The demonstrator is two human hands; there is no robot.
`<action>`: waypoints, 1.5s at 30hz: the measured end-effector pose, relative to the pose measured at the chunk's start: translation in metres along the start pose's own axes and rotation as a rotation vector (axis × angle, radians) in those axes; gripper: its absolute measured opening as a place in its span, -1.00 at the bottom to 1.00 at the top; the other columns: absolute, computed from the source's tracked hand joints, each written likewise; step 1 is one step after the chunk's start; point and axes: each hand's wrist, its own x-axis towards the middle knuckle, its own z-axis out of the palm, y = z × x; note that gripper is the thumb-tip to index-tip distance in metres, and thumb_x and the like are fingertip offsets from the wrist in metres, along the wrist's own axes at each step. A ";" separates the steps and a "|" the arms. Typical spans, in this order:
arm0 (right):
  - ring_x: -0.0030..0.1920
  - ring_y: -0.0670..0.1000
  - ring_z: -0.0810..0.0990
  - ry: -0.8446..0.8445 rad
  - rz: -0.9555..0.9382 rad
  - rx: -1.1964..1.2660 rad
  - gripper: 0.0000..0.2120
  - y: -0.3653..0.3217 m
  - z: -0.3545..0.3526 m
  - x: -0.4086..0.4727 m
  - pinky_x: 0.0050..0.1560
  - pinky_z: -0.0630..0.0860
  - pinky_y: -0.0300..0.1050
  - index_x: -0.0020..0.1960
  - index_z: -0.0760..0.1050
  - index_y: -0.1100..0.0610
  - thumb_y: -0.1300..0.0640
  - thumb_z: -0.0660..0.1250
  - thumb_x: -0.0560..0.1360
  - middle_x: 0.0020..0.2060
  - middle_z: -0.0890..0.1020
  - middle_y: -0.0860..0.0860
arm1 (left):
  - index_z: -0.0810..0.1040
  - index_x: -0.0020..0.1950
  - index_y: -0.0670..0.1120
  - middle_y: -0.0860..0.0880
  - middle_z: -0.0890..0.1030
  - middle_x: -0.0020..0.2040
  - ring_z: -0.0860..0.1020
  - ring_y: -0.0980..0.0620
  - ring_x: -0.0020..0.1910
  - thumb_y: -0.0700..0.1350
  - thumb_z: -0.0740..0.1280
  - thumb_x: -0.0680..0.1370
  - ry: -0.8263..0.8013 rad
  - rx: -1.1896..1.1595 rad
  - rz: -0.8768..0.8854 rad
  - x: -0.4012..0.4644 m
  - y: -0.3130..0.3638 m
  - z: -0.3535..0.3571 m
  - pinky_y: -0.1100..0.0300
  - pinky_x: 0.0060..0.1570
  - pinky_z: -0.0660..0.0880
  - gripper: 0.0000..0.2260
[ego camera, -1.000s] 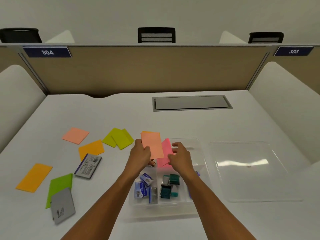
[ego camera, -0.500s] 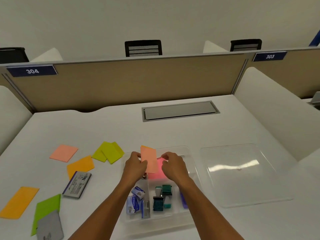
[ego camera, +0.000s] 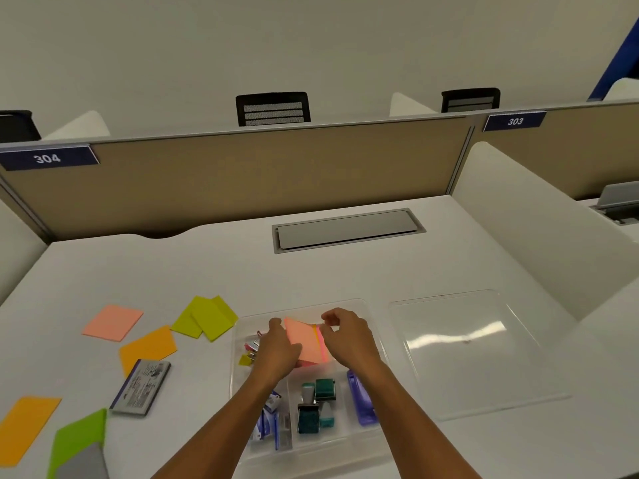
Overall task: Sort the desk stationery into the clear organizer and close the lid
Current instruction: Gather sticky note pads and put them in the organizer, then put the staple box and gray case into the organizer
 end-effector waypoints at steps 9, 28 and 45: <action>0.16 -0.03 0.57 -0.004 -0.010 -0.007 -0.70 -0.001 0.004 0.000 0.20 0.49 -0.10 0.27 0.51 0.02 0.00 0.29 0.56 0.20 0.61 -0.04 | 0.45 0.29 -0.04 -0.08 0.63 0.12 0.59 -0.04 0.04 -0.06 0.32 0.55 0.148 0.430 0.165 -0.005 -0.002 0.004 0.14 0.00 0.47 -0.68; -0.11 -0.27 0.56 -0.189 -0.267 0.153 -0.74 -0.060 0.070 -0.022 -0.12 0.47 -0.37 0.24 0.52 -0.04 -0.01 0.30 0.56 0.12 0.60 -0.15 | 0.48 0.29 0.00 0.00 0.57 0.24 0.53 -0.01 0.20 0.04 0.31 0.54 0.527 0.257 0.159 -0.058 -0.094 -0.068 0.06 0.14 0.50 -0.65; 0.40 0.05 0.34 -0.502 -0.457 -0.185 -0.34 -0.135 0.215 -0.039 0.35 0.33 -0.06 0.51 0.16 0.01 -0.04 0.36 0.50 0.44 0.34 0.03 | -0.05 0.55 -0.10 -0.22 -0.02 0.55 0.03 -0.31 0.48 0.33 0.29 0.42 0.560 0.394 -0.488 -0.110 -0.237 -0.138 -0.22 0.34 0.25 -0.09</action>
